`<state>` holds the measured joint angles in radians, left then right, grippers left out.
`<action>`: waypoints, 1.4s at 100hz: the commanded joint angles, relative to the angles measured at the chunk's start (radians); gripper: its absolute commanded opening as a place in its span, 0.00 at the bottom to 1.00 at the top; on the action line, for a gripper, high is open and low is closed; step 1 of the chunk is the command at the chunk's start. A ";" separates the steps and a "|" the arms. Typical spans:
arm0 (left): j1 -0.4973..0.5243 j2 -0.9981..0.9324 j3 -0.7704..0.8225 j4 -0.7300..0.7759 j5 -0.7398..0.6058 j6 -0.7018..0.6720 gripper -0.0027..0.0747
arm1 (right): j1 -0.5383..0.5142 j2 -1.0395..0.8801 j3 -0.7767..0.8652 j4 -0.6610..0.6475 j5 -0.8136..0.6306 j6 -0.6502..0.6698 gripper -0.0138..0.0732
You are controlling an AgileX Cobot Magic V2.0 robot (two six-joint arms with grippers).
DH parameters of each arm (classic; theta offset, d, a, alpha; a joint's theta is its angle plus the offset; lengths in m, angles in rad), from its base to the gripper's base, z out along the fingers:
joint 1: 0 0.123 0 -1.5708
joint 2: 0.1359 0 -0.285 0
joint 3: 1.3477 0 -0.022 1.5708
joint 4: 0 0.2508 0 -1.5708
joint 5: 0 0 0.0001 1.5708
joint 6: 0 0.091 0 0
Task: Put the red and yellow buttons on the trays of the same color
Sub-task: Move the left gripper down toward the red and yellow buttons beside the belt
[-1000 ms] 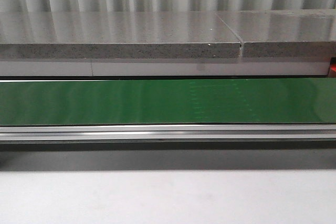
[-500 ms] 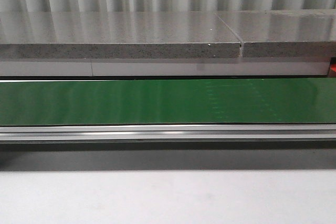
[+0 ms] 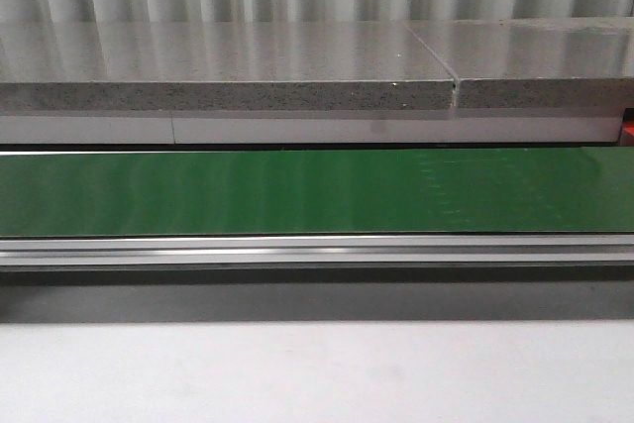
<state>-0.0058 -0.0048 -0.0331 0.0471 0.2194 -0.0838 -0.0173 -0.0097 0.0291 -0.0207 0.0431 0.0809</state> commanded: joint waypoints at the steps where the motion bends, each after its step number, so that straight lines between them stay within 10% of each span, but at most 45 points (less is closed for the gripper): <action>1: 0.000 -0.031 -0.084 0.002 0.000 -0.011 0.01 | -0.005 -0.021 -0.020 -0.009 -0.076 -0.008 0.08; 57: 0.000 0.306 -0.420 0.002 0.412 -0.011 0.01 | -0.005 -0.021 -0.020 -0.009 -0.076 -0.008 0.08; 97: 0.000 0.553 -0.499 -0.021 0.392 -0.073 0.02 | -0.005 -0.021 -0.020 -0.009 -0.076 -0.008 0.08; 126: 0.000 0.771 -0.577 -0.023 0.393 -0.082 0.66 | -0.005 -0.021 -0.020 -0.009 -0.076 -0.008 0.08; 140: 0.000 0.859 -0.634 -0.023 0.430 -0.102 0.74 | -0.005 -0.021 -0.020 -0.009 -0.076 -0.008 0.08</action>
<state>-0.0058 0.8122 -0.6050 0.0317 0.6810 -0.1619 -0.0173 -0.0097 0.0291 -0.0207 0.0431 0.0809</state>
